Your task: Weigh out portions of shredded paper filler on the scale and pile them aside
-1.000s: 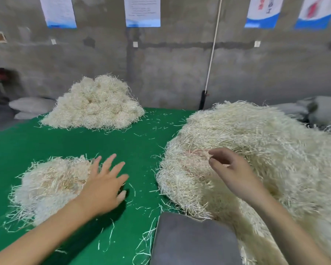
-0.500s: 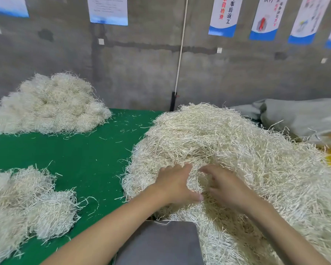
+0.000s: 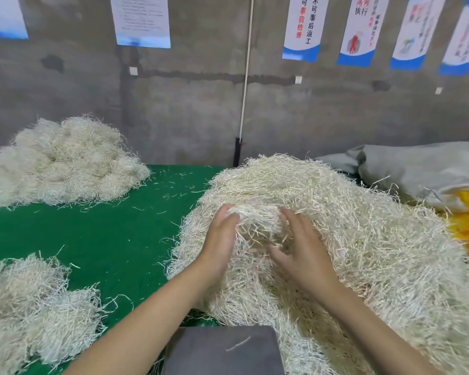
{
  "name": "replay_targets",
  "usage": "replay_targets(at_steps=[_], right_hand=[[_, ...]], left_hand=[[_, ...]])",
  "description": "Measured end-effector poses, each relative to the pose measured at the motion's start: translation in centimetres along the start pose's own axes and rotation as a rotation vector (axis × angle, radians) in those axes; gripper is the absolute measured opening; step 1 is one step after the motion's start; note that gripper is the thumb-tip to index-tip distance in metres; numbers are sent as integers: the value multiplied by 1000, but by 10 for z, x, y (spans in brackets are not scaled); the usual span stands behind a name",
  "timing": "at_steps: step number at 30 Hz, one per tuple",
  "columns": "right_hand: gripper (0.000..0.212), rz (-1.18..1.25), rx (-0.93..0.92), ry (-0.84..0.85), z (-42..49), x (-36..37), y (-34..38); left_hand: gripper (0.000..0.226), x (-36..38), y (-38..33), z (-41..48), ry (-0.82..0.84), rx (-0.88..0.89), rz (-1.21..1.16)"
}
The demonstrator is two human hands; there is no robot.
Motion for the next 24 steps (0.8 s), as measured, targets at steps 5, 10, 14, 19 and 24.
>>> replay_targets(at_steps=[5,10,14,19,24], right_hand=[[78,2,-26,-54,0,-7,9],[66,129,68,20,12,-5,3],[65,187,302,70,12,-6,-39],[55,137,507,336,-19,16,-66],[33,-105,165,10,16,-50,-2]], left_hand=[[55,5,-14,4,-66,-228,-451],[33,-9,-35,11,-136,-296,-680],[23,-64,-48,29,-359,-255,-733],[18,-97,-62,47,-377,-204,-656],[27,-101,-56,45,-369,-221,-609]])
Point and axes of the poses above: each hand's wrist, its own z-axis towards the middle knuckle, its own x-axis out of the palm, y = z × x, the point moved 10 cm from there along z, towards the middle knuckle, and after that the axes turned 10 degrees about -y, right-handed, at the moved point
